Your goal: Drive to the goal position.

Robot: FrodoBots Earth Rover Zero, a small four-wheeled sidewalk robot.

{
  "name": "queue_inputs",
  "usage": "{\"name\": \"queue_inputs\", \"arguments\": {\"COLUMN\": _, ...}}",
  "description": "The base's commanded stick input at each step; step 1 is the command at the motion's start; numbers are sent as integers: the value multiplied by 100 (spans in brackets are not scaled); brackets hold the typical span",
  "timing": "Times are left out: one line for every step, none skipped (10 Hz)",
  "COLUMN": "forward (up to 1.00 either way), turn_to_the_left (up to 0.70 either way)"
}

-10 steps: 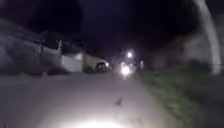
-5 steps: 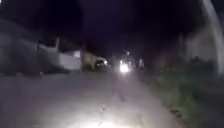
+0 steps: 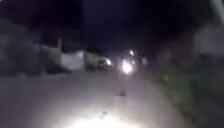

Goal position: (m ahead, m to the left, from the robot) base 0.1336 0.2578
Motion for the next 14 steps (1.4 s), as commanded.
{"name": "queue_inputs", "arguments": {"forward": 70, "turn_to_the_left": 0}}
{"name": "queue_inputs", "arguments": {"forward": 70, "turn_to_the_left": 0}}
{"name": "queue_inputs", "arguments": {"forward": 70, "turn_to_the_left": 0}}
{"name": "queue_inputs", "arguments": {"forward": 70, "turn_to_the_left": 0}}
{"name": "queue_inputs", "arguments": {"forward": 70, "turn_to_the_left": 0}}
{"name": "queue_inputs", "arguments": {"forward": 70, "turn_to_the_left": 0}}
{"name": "queue_inputs", "arguments": {"forward": 70, "turn_to_the_left": 0}}
{"name": "queue_inputs", "arguments": {"forward": 70, "turn_to_the_left": 0}}
{"name": "queue_inputs", "arguments": {"forward": 70, "turn_to_the_left": 0}}
{"name": "queue_inputs", "arguments": {"forward": 70, "turn_to_the_left": 0}}
{"name": "queue_inputs", "arguments": {"forward": 70, "turn_to_the_left": 0}}
{"name": "queue_inputs", "arguments": {"forward": 70, "turn_to_the_left": 0}}
{"name": "queue_inputs", "arguments": {"forward": 70, "turn_to_the_left": 0}}
{"name": "queue_inputs", "arguments": {"forward": 70, "turn_to_the_left": 0}}
